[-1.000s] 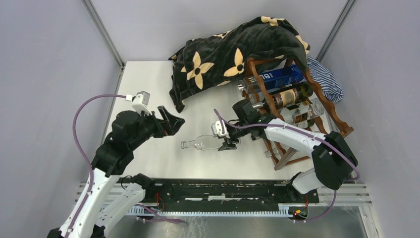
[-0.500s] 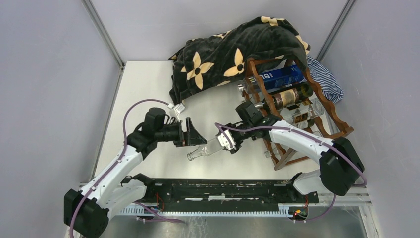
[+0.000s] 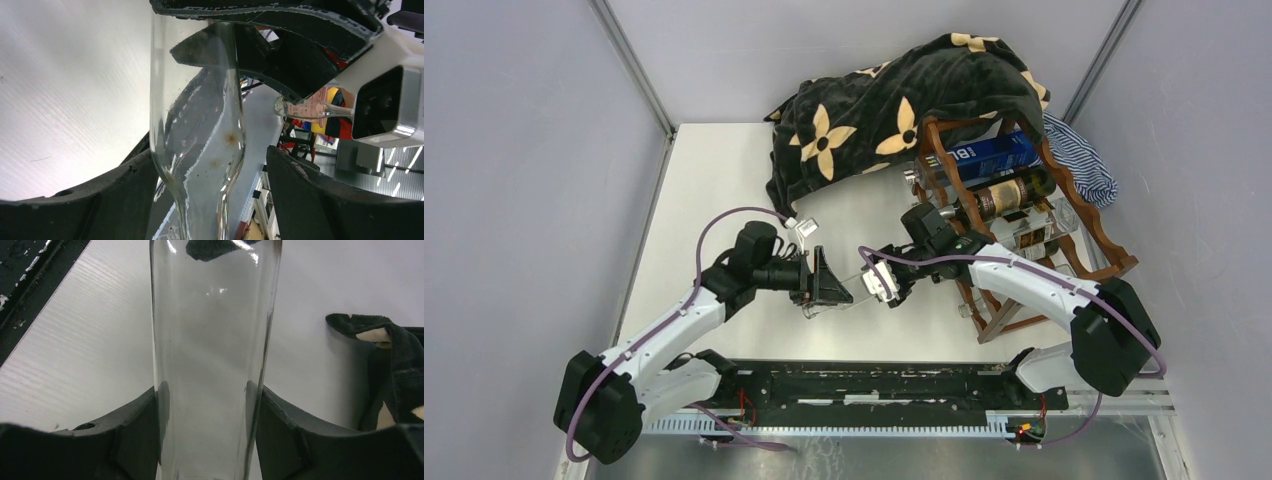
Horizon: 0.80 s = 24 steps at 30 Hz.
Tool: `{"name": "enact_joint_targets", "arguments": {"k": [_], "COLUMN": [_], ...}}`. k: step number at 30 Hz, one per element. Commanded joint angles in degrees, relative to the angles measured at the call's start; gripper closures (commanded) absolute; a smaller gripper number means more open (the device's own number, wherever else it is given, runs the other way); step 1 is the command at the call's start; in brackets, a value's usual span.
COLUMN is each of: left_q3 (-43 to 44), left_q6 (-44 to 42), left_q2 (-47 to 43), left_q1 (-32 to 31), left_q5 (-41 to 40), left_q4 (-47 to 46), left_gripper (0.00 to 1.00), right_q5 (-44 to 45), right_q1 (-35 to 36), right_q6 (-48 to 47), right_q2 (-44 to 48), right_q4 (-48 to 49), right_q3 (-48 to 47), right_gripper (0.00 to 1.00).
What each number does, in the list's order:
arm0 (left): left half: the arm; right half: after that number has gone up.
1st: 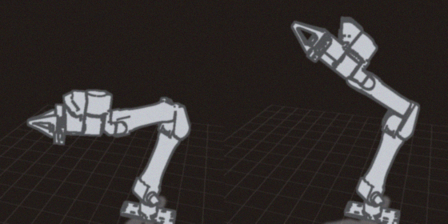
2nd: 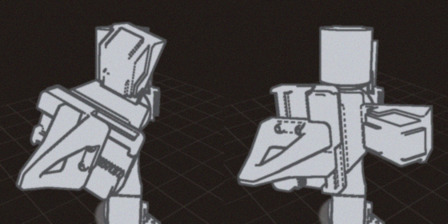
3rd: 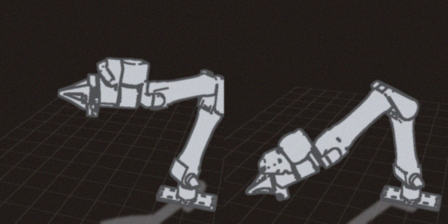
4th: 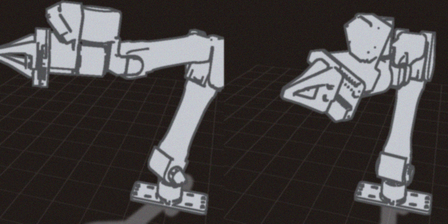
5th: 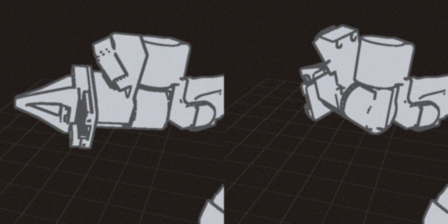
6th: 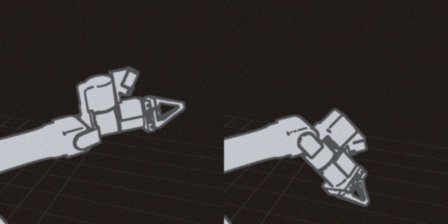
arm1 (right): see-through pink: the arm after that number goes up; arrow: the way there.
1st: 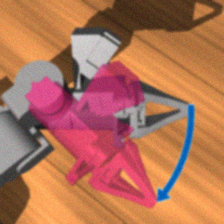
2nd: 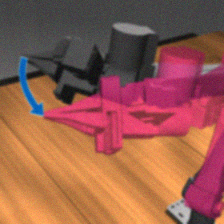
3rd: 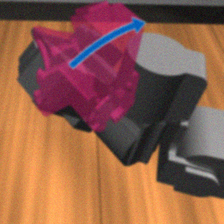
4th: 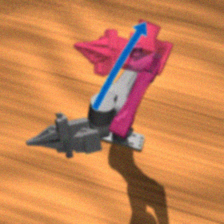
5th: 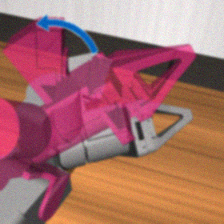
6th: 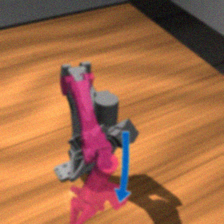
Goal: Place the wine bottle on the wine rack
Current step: Pick up the wine bottle from the center of the board.
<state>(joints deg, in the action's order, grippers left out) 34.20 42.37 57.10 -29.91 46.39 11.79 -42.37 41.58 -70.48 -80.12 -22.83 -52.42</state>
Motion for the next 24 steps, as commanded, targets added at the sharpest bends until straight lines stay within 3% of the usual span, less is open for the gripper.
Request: {"name": "enact_joint_targets", "arguments": {"k": [1,16,24], "left_q3": [0.12,0.59,0.58], "left_q6": [2.77,2.00,1.84], "left_q2": [1.68,5.62,5.94], "left_q1": [-1.68,-2.86,-3.32], "left_q5": [1.12,3.30,3.86], "left_q4": [-4.63,-4.53,-4.52], "left_gripper": [0.20,0.20,0.34], "right_q5": [-0.71,3.35,3.44], "right_q1": [0.15,1.61,1.79], "right_q6": [-0.77,-2.95,-2.30], "right_q2": [2.60,2.81,2.94], "right_q4": [4.24,4.07,4.64], "right_q3": [-0.05,0.53,0.57], "right_gripper": [1.00,1.00,1.00]}}
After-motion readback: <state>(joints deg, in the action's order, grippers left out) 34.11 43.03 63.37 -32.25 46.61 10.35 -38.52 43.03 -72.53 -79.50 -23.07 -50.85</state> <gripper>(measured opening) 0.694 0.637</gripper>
